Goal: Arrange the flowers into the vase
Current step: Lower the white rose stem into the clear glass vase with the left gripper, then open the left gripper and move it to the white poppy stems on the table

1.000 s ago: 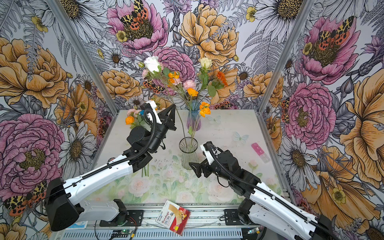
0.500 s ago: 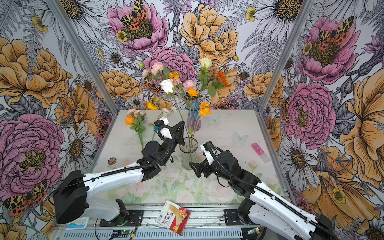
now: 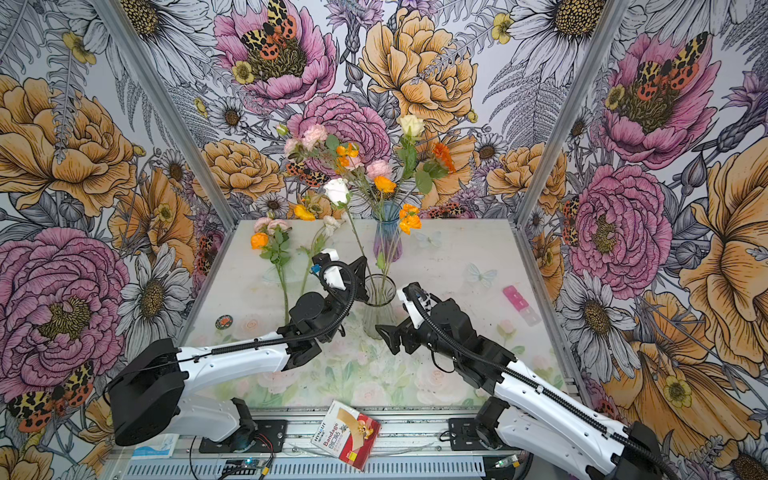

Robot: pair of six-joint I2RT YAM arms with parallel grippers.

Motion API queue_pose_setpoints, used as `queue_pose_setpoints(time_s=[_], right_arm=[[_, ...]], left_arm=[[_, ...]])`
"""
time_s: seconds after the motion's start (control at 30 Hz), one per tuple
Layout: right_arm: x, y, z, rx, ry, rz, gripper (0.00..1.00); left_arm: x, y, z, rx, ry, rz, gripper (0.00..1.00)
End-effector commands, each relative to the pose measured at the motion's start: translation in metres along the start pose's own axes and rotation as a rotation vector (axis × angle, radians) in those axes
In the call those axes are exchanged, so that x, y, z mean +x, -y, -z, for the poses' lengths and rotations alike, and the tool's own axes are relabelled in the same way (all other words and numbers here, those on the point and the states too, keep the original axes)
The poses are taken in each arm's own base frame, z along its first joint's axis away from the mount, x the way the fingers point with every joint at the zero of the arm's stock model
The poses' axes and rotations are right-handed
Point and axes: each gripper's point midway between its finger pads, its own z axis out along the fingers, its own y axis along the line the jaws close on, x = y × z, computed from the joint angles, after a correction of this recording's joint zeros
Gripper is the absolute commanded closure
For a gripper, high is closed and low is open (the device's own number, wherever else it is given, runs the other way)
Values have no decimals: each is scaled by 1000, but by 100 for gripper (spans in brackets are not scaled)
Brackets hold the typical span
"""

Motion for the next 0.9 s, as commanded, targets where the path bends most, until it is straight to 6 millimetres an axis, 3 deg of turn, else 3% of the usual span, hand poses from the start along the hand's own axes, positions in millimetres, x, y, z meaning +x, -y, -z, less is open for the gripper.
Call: queue_pose_setpoints(time_s=[0.0,0.27,0.53,0.63,0.73,0.87], right_arm=[[-10,-8,2,-31,37,12,0],[-9,-8,-2,-36,33,8,1],[-9,-8,-2,-38,36,10,1],[-9,-8,-2,-38,36,8,1],[-8,-8,-3,-37,35,9,1],[-9,-9,-5,-43,36,8,0]], left_arm=[[7,-8,4,-29,-4,21,100],[14,-13,6,-56,-42,0,91],[9,-18,11,-80,-63,-34,69],[1,-18,14,-70,-92,-68,55],[-1,-20,13,-52,-193,-95,44],[-3,-28,17,-20,-313,-89,37]])
